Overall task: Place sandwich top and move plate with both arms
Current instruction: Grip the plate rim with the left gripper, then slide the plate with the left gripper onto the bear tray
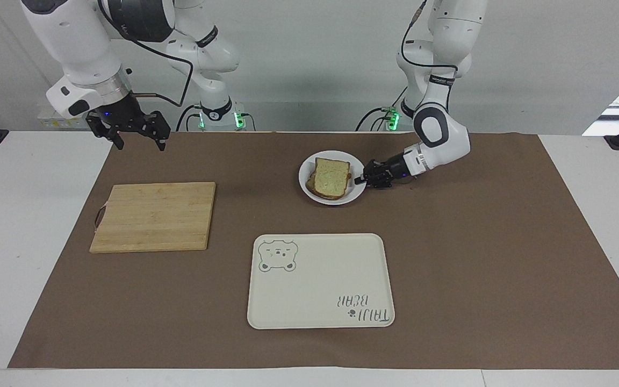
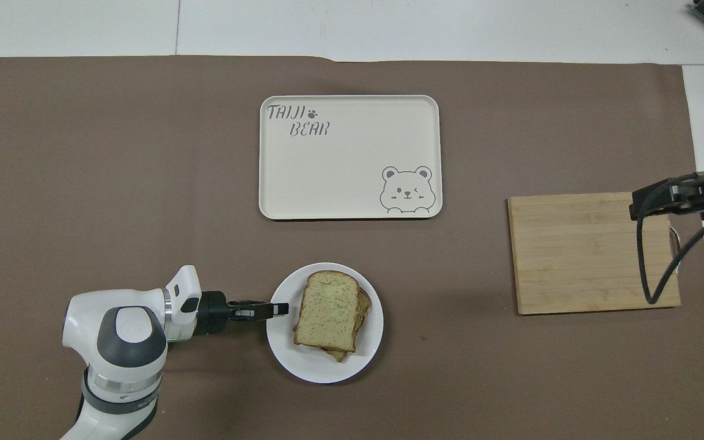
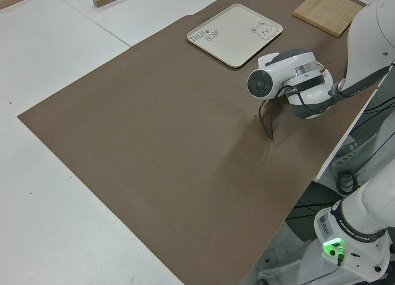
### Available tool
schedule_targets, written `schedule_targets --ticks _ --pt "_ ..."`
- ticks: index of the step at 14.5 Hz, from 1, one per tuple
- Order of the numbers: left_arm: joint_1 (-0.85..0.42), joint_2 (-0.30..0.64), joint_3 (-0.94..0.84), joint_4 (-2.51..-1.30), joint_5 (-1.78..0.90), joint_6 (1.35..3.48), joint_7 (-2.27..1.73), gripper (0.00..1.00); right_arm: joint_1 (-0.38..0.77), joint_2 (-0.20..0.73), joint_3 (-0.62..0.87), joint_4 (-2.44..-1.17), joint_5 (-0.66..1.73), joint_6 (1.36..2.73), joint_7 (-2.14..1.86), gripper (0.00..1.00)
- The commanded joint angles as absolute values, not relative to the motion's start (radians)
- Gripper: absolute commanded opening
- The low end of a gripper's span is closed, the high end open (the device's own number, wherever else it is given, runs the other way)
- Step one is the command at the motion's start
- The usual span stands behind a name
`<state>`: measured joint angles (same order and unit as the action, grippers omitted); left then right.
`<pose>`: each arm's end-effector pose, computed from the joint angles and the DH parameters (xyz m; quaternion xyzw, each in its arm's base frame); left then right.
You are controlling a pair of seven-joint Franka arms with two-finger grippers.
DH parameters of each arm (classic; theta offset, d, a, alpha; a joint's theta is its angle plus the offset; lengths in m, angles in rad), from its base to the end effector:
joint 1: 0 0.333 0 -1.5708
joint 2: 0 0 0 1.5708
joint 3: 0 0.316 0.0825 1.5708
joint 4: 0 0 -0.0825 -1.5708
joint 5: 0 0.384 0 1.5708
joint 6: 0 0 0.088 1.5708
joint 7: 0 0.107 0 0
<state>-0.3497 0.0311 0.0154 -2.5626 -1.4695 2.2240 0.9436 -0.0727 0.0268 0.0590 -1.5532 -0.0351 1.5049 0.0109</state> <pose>0.3962 -0.1707 0.2446 0.8828 -0.0350 0.0045 0.4685 0.5553 -0.0120 0.6124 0.9991 -0.0128 -0.0375 0.0167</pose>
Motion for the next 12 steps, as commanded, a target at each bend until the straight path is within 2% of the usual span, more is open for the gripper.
schedule_targets --ticks 1,6,9,12 --pt "-0.344 0.025 0.031 -2.576 -1.5 2.172 0.971 0.0 -0.081 0.021 0.067 -1.562 -0.043 1.516 0.023 1.0" --pt "-0.197 0.023 0.031 -2.525 -1.503 2.022 0.974 0.0 -0.08 0.02 0.067 -1.562 -0.043 1.516 0.023 1.0" --pt "-0.181 0.047 0.034 -2.452 -1.665 2.032 0.974 0.0 -0.081 0.021 0.067 -1.562 -0.043 1.516 0.023 1.0" --pt "-0.176 0.112 0.031 -2.347 -1.75 2.084 0.973 0.0 -0.081 0.021 0.067 -1.562 -0.043 1.516 0.023 1.0"
